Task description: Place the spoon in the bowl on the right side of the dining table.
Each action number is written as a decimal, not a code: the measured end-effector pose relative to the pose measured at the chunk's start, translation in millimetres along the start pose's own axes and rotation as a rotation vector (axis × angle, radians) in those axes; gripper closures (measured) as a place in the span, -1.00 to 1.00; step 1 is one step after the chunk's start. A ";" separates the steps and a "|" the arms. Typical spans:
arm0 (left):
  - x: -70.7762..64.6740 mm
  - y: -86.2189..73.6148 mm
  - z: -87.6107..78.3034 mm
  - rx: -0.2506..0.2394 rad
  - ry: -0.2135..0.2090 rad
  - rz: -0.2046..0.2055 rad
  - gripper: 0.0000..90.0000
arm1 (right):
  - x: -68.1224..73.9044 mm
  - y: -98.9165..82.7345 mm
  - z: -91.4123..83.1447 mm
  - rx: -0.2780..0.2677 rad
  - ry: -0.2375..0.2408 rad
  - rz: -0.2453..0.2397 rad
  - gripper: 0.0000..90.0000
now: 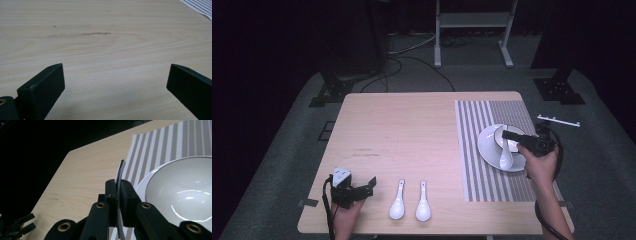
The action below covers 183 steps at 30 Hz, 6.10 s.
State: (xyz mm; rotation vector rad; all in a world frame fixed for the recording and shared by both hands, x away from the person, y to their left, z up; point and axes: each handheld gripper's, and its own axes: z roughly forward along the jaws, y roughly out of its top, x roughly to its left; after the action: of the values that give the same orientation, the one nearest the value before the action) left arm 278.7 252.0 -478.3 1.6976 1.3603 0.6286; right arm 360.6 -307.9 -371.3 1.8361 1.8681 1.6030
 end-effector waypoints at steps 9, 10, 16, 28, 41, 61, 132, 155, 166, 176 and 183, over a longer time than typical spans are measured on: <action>0.0 0.0 0.0 -0.001 0.001 0.000 -0.99 | -15.9 18.4 -3.5 -0.057 -0.033 0.043 0.89; 0.0 0.0 0.0 0.000 0.000 0.000 -0.99 | -18.4 20.3 -3.5 -0.066 -0.036 0.052 0.89; 0.0 -0.1 0.1 -0.003 0.000 0.000 -0.99 | -31.6 28.3 -5.1 -0.110 -0.060 0.093 0.88; -0.3 -0.2 0.1 -0.004 0.001 0.001 -0.99 | -54.2 33.0 -3.7 -0.169 -0.097 0.161 0.87; -0.3 -0.3 -0.2 -0.002 0.002 0.004 -0.99 | -69.8 28.9 3.8 -0.202 -0.131 0.199 0.87; -0.1 -0.3 -0.4 -0.002 0.001 0.004 -1.00 | -85.4 13.8 12.2 -0.199 -0.150 0.230 0.86; -0.6 -0.1 0.2 0.000 0.011 -0.002 -1.00 | -124.0 -21.9 -17.5 -0.231 -0.001 0.304 0.35; -1.1 -0.1 -0.2 0.001 0.011 0.010 -1.00 | -106.3 -37.8 -25.6 -0.212 0.124 0.262 0.23; -1.2 -0.2 -0.3 0.002 0.012 0.011 -1.00 | -90.5 -51.4 -31.1 -0.194 0.178 0.228 0.10; -1.1 -0.2 -0.2 0.001 0.012 0.010 -1.00 | -74.7 -63.1 -28.3 -0.165 0.206 0.178 0.04; -1.0 -0.2 -0.2 0.002 0.011 0.009 -1.00 | -64.9 -72.9 -27.1 -0.148 0.231 0.157 -0.01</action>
State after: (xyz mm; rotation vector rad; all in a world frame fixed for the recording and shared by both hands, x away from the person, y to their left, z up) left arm 278.1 251.1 -478.2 1.7049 1.3616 0.6430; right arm 310.7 -354.7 -446.0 1.8444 1.6656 2.0251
